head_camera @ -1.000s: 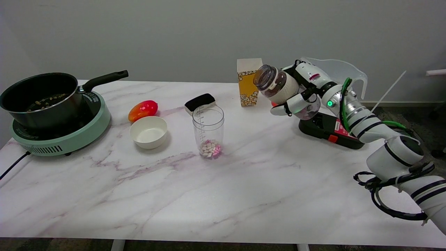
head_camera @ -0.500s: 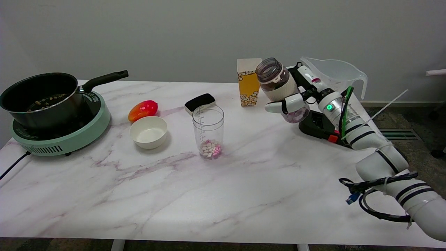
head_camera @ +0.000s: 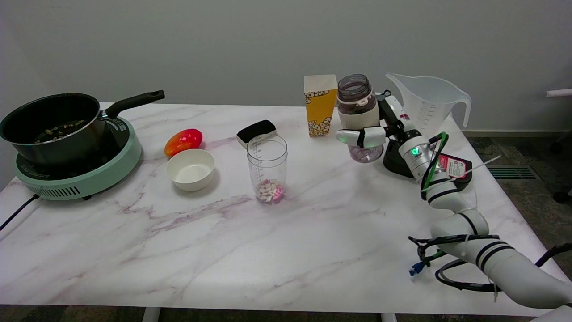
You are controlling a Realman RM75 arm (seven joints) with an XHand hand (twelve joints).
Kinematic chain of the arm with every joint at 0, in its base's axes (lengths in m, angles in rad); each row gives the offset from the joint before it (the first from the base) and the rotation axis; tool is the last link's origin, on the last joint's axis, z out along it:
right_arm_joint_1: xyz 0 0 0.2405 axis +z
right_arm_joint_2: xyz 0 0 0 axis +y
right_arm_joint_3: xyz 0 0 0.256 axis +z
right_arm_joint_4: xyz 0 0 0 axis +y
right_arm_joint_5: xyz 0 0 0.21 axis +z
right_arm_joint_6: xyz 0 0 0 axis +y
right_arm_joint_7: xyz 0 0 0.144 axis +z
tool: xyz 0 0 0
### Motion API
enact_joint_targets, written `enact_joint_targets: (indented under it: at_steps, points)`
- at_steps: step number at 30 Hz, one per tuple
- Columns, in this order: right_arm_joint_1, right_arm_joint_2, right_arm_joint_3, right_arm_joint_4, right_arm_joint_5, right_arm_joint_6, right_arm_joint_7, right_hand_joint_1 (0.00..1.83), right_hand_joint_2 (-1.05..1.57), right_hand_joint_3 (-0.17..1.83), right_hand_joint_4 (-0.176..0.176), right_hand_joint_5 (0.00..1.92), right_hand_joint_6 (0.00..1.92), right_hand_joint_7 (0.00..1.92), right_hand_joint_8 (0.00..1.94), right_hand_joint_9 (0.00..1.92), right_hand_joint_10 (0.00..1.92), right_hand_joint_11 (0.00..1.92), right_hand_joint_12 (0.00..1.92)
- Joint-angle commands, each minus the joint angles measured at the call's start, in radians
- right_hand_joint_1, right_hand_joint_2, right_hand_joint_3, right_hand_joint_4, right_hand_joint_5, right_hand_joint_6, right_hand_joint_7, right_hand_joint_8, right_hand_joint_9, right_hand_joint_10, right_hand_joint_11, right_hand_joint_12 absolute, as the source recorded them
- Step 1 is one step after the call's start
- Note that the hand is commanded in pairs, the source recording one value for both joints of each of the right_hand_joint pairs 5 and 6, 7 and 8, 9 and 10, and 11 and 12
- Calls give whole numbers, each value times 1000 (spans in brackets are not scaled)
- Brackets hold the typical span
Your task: Place the bottle onto the table.
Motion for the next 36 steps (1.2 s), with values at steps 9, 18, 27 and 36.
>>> enact_joint_targets:
  at_steps: [9, 18, 27, 36]
  points:
    - [117, -152, -112, -395, 231, 292, 26, 1239, 1571, 415, 0, 1920, 1920, 1719, 1719, 1582, 1582, 1317, 1317]
    - [134, -177, -156, -419, 244, 304, 44, 1240, 1571, 414, 0, 1920, 1920, 1723, 1723, 1587, 1587, 1319, 1319]
    - [138, -194, -171, -432, 245, 327, 32, 1241, 1571, 397, 0, 1920, 1920, 1727, 1727, 1594, 1594, 1320, 1320]
    - [142, -192, -208, -435, 241, 401, -201, 1243, 1571, 329, 0, 1920, 1920, 1736, 1736, 1614, 1614, 1334, 1334]
